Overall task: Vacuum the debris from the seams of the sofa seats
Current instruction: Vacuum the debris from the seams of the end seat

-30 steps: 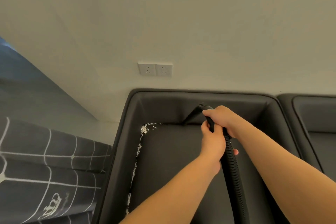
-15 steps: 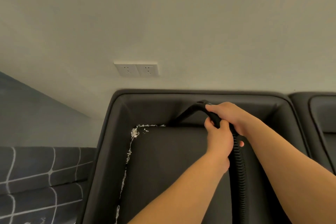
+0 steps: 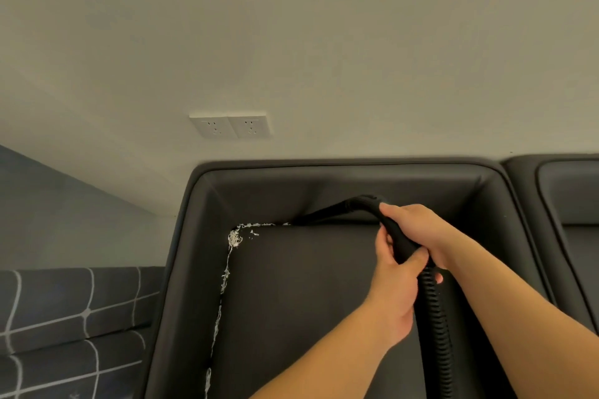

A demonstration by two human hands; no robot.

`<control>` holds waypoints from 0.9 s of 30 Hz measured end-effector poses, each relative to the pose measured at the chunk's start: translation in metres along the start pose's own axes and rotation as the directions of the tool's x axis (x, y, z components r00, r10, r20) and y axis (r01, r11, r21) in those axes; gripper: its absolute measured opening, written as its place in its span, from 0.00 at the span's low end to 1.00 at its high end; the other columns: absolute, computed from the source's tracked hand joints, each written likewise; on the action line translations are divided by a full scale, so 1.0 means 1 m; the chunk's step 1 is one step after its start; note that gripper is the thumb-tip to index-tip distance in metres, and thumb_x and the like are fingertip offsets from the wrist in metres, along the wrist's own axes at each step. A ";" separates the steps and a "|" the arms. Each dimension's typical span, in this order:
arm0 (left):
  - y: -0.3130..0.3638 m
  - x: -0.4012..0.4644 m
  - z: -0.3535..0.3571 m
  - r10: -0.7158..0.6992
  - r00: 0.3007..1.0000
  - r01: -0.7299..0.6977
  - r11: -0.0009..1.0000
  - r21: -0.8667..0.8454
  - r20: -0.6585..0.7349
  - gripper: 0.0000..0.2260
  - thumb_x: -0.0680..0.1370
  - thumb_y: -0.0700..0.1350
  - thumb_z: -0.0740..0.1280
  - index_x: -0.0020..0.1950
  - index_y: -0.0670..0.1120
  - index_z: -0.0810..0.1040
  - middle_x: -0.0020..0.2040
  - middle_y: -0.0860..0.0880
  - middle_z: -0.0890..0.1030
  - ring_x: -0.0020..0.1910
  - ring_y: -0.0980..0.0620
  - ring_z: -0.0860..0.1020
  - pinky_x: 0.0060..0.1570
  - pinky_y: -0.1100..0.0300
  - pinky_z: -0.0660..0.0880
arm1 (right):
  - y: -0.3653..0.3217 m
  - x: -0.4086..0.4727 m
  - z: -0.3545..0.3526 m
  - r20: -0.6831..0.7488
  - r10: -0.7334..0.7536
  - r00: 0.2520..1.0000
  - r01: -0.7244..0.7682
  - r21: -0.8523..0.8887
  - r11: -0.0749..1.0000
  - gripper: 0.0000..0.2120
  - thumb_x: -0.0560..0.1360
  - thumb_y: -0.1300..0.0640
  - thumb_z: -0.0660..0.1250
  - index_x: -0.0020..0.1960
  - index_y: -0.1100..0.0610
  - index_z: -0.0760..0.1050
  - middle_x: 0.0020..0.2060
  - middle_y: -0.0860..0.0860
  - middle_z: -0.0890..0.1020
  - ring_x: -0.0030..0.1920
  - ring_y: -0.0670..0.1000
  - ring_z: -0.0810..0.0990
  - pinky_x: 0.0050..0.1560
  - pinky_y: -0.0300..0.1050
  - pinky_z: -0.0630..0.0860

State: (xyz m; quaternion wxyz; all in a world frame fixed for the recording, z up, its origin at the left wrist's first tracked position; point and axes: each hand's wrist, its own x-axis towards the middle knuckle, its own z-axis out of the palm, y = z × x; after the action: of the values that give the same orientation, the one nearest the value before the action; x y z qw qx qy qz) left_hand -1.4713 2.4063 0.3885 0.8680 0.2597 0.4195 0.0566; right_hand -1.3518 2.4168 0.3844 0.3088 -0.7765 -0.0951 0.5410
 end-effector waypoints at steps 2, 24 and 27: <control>0.003 -0.007 0.007 0.075 0.997 -0.076 0.997 0.018 0.029 0.30 0.82 0.40 0.66 0.76 0.66 0.60 0.66 0.49 0.81 0.45 0.48 0.80 0.48 0.57 0.79 | -0.015 -0.010 -0.003 0.011 -0.061 0.998 0.061 -0.082 0.995 0.21 0.83 0.47 0.62 0.43 0.63 0.78 0.29 0.56 0.81 0.28 0.54 0.80 0.34 0.45 0.79; -0.015 -0.009 -0.028 -0.060 0.990 0.085 0.976 0.200 -0.127 0.31 0.84 0.40 0.62 0.79 0.67 0.55 0.59 0.52 0.84 0.47 0.52 0.81 0.52 0.57 0.81 | 0.028 0.004 0.044 -0.173 0.029 0.984 -0.053 -0.134 0.990 0.21 0.80 0.43 0.63 0.49 0.62 0.81 0.44 0.60 0.85 0.46 0.60 0.84 0.52 0.57 0.79; -0.032 -0.023 -0.020 -0.043 0.981 0.086 0.971 0.221 -0.191 0.31 0.85 0.43 0.60 0.79 0.70 0.52 0.59 0.52 0.83 0.46 0.55 0.80 0.56 0.56 0.80 | 0.039 -0.007 0.048 -0.150 -0.052 0.987 0.018 -0.220 0.975 0.24 0.81 0.44 0.63 0.48 0.66 0.80 0.41 0.60 0.85 0.44 0.60 0.84 0.50 0.55 0.79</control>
State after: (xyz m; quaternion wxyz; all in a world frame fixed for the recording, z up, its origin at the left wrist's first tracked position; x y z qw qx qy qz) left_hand -1.5057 2.3794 0.3782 0.7909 0.3376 0.5104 0.0036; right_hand -1.4053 2.4007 0.3565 0.2376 -0.8435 -0.1432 0.4599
